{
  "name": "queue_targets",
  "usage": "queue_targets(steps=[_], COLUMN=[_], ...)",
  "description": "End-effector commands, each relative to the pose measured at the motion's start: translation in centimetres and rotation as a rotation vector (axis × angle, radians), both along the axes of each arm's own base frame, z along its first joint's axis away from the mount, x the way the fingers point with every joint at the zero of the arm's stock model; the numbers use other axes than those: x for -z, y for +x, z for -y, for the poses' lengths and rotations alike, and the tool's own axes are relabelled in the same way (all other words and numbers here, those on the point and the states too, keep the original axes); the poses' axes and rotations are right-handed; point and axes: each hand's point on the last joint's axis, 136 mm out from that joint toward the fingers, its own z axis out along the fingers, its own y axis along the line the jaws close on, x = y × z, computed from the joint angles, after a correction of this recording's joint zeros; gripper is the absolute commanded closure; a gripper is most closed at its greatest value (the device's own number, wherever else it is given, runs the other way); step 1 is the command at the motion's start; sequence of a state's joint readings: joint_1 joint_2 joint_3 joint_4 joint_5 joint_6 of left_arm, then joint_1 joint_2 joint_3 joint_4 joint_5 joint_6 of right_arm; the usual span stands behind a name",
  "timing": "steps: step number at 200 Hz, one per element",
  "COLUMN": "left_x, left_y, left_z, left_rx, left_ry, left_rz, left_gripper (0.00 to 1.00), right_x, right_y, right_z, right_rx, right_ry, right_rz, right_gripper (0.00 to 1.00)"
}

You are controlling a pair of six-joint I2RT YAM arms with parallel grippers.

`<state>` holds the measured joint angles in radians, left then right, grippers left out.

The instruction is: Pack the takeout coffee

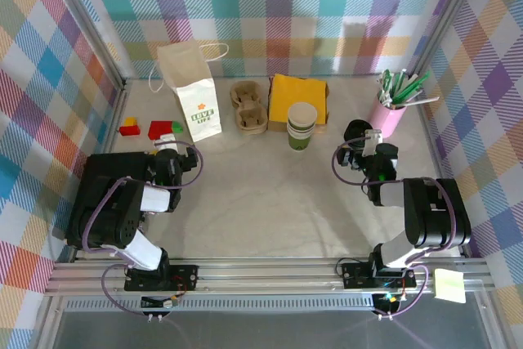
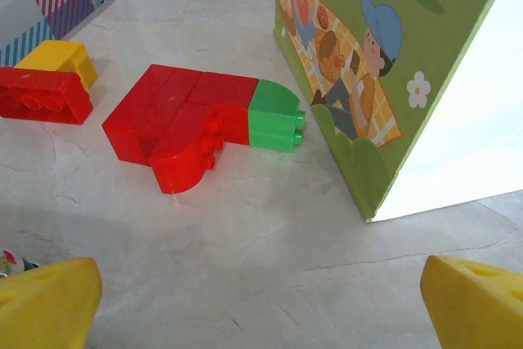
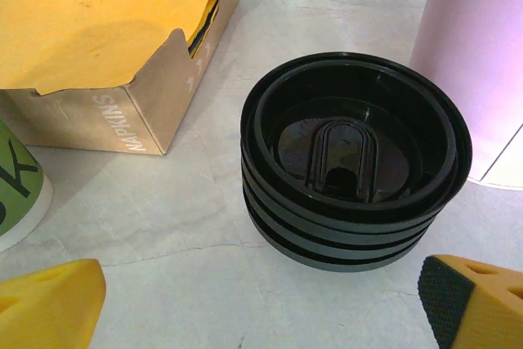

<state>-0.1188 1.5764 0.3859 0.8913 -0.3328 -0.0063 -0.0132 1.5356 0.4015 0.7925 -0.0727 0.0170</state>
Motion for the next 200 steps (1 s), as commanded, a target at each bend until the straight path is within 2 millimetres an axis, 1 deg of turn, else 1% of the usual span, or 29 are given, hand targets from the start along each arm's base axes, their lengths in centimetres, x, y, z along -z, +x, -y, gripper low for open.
queue_targets(steps=[1, 148, 165, 188, 200], left_x=[-0.4, -0.4, -0.9, -1.7, -2.5], left_y=[0.2, 0.1, -0.2, -0.8, -1.3], left_z=[-0.2, -0.2, -0.3, 0.3, -0.1], left_rx=[-0.004, -0.004, -0.012, 0.019, -0.011], left_ry=[-0.004, -0.002, 0.002, 0.006, 0.013], left_rz=[0.013, 0.018, 0.034, 0.073, 0.091], left_gripper=[0.00, 0.00, 0.00, 0.00, 0.00], right_x=[-1.2, -1.3, -1.3, -1.9, -2.4], right_y=[0.7, 0.6, 0.5, -0.1, -0.6], right_z=[-0.3, -0.3, -0.2, -0.2, -0.2], right_rx=[-0.022, -0.020, -0.017, -0.015, -0.011], right_ry=[-0.003, -0.004, -0.003, -0.003, -0.004], right_rz=[0.042, 0.044, 0.049, 0.090, 0.113], right_gripper=[0.01, 0.01, 0.01, 0.01, 0.01])
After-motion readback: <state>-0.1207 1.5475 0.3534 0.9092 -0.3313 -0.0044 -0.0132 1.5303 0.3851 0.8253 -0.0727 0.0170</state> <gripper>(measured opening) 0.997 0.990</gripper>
